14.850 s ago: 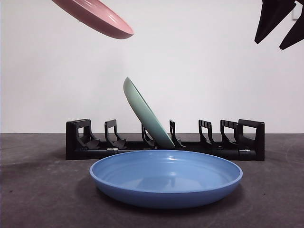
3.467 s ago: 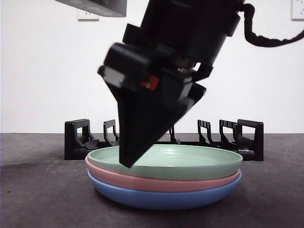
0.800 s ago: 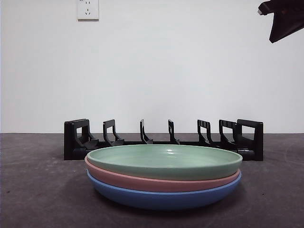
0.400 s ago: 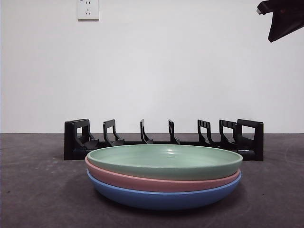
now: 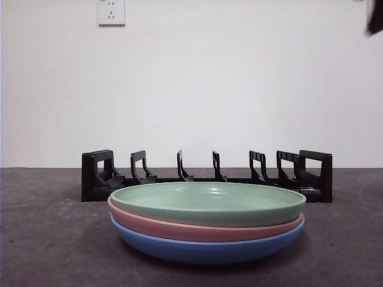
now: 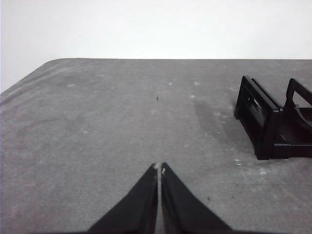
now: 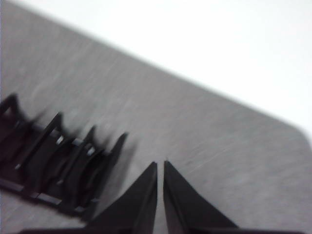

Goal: Place the plate

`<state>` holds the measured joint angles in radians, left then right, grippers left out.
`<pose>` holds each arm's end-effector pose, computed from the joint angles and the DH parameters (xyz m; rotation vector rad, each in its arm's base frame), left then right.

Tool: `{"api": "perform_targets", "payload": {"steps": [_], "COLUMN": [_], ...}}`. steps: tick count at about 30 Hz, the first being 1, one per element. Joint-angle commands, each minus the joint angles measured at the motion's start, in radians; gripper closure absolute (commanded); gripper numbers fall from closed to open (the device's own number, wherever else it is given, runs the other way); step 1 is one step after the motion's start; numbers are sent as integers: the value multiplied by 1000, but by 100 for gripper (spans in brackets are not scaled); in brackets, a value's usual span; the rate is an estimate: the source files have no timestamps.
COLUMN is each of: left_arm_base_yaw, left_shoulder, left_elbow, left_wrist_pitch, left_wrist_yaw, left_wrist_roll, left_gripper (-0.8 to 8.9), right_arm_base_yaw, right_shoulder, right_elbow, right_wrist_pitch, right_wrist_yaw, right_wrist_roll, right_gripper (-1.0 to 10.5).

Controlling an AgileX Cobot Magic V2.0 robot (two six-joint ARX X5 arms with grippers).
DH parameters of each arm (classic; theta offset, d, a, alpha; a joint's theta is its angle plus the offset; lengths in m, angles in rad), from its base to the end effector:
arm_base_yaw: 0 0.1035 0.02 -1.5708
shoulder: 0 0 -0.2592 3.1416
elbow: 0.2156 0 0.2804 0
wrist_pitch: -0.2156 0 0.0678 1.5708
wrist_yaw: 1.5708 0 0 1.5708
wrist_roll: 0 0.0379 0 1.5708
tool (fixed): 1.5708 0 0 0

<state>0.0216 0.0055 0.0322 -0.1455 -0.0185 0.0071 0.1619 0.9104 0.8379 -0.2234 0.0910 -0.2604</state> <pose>0.1379 0.0037 0.1597 0.0069 0.1189 0.0396 0.2369 0.0352 0.3174 -0.2957 0.2830 0.1083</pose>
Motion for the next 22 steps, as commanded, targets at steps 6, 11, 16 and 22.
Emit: {"api": "perform_targets", "payload": {"steps": [6, 11, 16, 22], "left_arm_base_yaw": [1, 1, 1, 1], "left_shoulder": [-2, -2, -2, -2], "left_elbow": [-19, -19, -19, -18], "left_wrist_pitch": [11, 11, 11, 9], "left_wrist_yaw": [3, 3, 3, 3], "left_wrist_roll": [-5, -5, -5, -4], "left_gripper": [806, 806, 806, 806], "right_arm_base_yaw": [-134, -168, -154, -148], "right_shoulder": [-541, -783, -912, -908], "right_elbow": [-562, -776, -826, -826], "right_wrist_pitch": [299, 279, 161, 157], "right_wrist_yaw": [12, -21, -46, -43], "right_wrist_roll": [54, 96, 113, 123], "right_gripper": [927, 927, 927, 927]}}
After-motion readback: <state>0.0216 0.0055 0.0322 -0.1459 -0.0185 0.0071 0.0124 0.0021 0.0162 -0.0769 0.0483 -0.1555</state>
